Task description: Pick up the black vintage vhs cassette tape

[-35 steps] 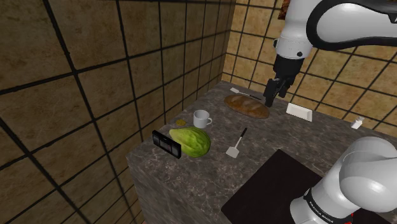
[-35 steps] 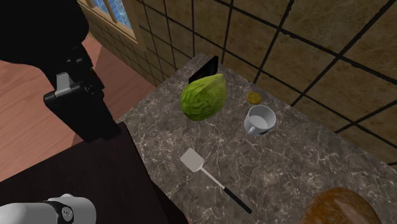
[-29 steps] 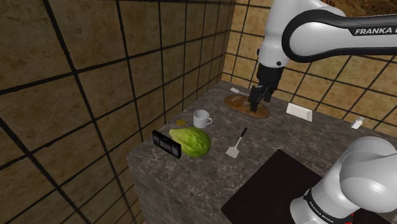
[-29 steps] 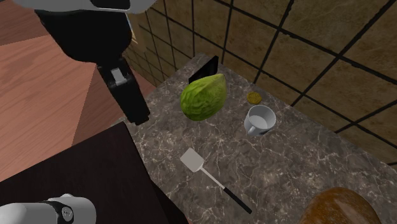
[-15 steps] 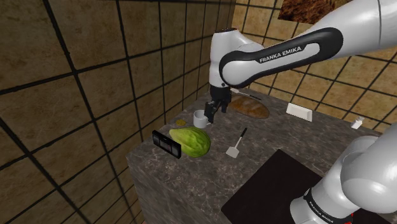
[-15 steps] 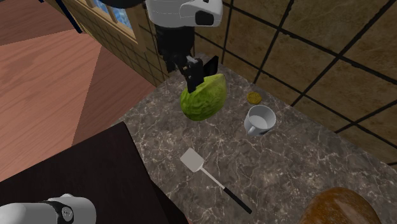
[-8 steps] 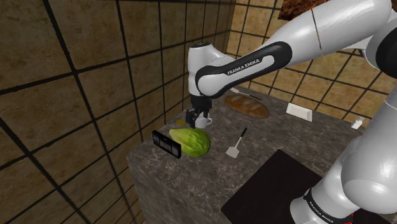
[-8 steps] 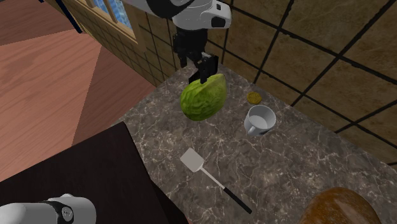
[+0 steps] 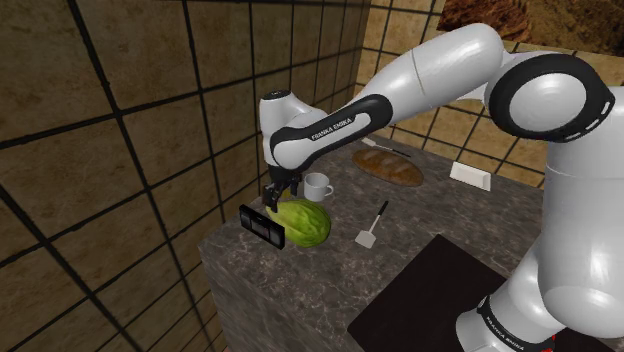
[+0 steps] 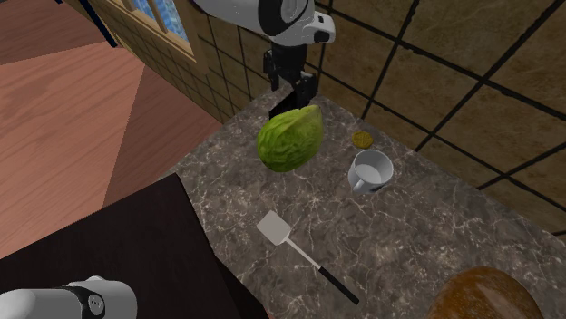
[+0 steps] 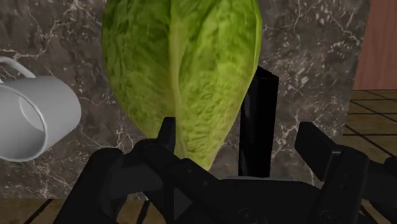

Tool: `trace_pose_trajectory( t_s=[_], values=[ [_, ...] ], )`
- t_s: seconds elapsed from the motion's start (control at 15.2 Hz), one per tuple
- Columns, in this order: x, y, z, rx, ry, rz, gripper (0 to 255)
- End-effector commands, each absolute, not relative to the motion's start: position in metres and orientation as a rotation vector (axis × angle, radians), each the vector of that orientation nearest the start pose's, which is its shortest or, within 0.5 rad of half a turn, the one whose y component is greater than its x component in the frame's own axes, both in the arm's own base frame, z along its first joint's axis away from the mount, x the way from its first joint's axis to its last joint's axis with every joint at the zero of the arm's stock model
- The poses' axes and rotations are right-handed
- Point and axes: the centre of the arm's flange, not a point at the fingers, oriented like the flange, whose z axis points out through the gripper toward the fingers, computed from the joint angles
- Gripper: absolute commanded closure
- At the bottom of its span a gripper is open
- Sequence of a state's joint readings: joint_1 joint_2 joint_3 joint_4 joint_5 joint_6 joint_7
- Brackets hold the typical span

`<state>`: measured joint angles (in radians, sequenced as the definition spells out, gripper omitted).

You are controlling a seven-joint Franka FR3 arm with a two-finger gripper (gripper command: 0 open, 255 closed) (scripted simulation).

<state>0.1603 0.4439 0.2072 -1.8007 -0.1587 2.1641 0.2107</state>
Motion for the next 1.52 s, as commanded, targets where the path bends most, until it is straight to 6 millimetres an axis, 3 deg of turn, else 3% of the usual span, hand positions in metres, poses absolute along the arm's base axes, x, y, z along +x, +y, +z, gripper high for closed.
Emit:
trace_pose_trajectory(
  t_s=[0.0, 0.4, 0.99, 1.06, 1.45],
  values=[
    [0.62, 0.232, 0.286, -3.172, -0.396, 0.087, 0],
    [0.666, 0.276, 0.241, -3.158, -0.467, 0.087, 0],
    [0.666, 0.276, 0.201, -3.158, -0.467, 0.087, 0],
    [0.666, 0.276, 0.202, -3.158, -0.467, 0.087, 255],
    [0.666, 0.276, 0.202, -3.158, -0.467, 0.087, 255]
  ],
)
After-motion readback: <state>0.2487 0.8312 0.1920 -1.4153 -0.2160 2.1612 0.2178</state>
